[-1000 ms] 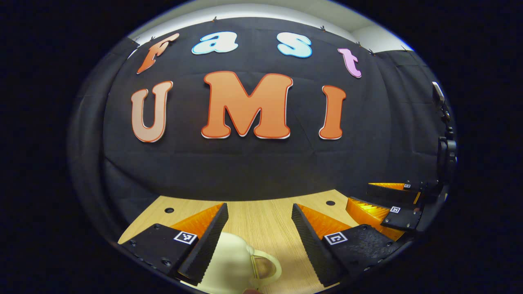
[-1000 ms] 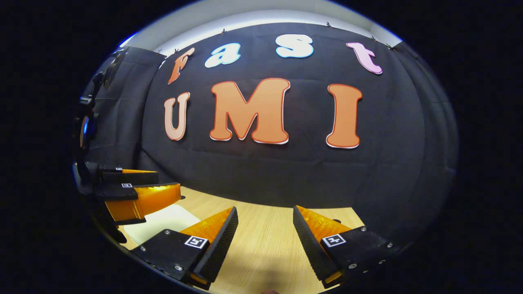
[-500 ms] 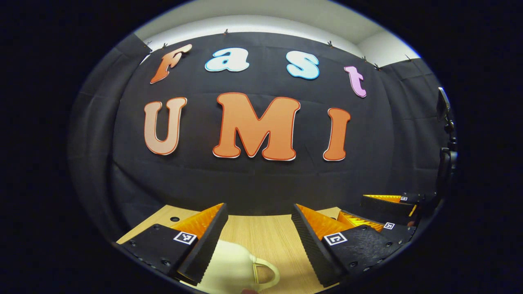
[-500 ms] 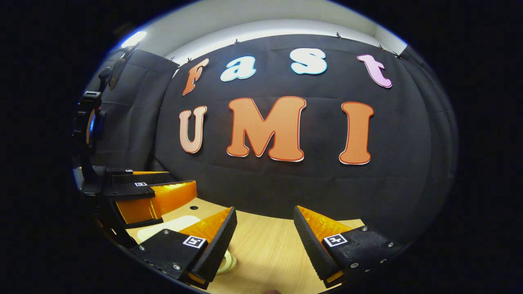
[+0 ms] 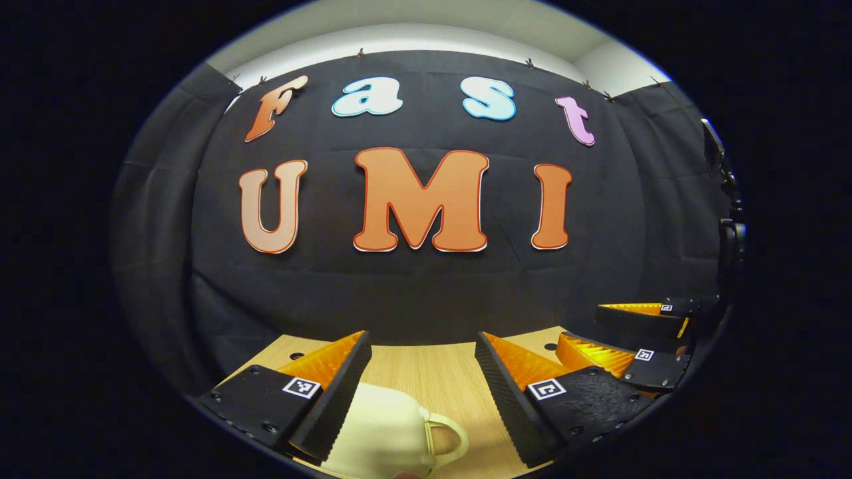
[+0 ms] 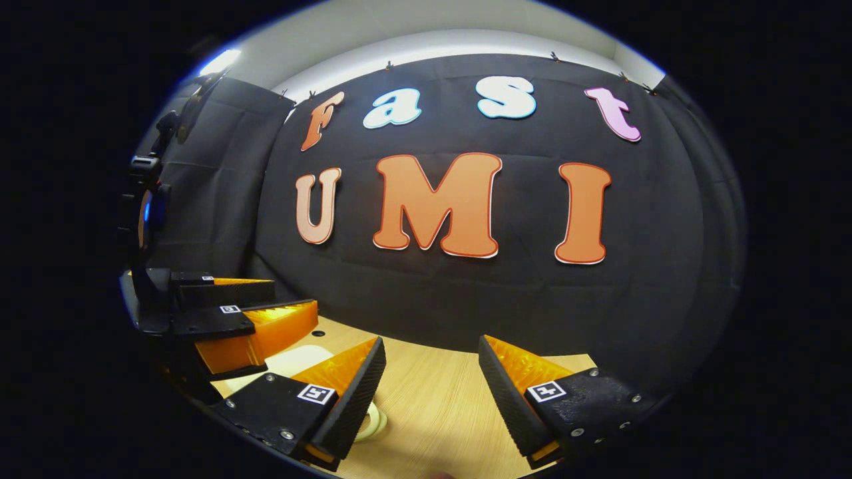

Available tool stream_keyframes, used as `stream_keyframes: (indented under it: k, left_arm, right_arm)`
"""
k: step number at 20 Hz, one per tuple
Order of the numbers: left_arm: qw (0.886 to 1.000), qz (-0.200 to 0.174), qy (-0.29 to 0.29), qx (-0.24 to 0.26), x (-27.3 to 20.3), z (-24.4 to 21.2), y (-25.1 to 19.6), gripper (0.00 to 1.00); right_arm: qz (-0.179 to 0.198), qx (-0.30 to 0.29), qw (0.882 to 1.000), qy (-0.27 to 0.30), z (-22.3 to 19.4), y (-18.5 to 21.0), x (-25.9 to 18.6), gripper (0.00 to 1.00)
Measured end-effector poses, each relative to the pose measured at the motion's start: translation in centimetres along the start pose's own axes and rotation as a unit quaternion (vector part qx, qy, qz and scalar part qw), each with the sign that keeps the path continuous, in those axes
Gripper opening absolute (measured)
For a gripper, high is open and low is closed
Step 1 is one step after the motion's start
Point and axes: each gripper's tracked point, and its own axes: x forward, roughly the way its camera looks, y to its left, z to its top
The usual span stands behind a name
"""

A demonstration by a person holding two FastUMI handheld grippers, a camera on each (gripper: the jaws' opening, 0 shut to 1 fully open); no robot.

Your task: First open the suitcase, pack the skin care products into it, and then close the suitcase.

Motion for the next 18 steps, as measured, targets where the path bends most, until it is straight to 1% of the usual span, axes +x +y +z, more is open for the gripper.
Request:
stream_keyframes:
  k: [2,3,4,12,18]
  left_arm:
    - [1.000,0.002,-0.001,-0.001,-0.2,0.0,0.3,0.97]
    - [1.000,0.009,-0.002,0.001,-0.3,0.0,0.7,0.96]
    - [1.000,0.013,-0.005,0.003,-0.3,0.0,0.9,0.96]
    - [0.999,0.028,0.001,0.023,-1.2,-0.4,1.6,0.96]
    - [0.999,0.032,-0.003,0.012,-1.3,-0.2,1.7,0.96]
  right_arm:
    - [0.005,0.005,1.000,-0.007,0.3,0.4,-0.2,0.90]
    - [0.006,0.005,1.000,-0.010,0.5,0.4,-0.2,0.90]
    - [0.006,0.003,1.000,-0.011,0.5,0.4,-0.3,0.92]
    - [0.006,0.009,1.000,-0.016,0.9,0.8,-0.4,0.92]
    - [0.010,0.009,1.000,-0.015,0.9,1.2,-0.6,0.92]
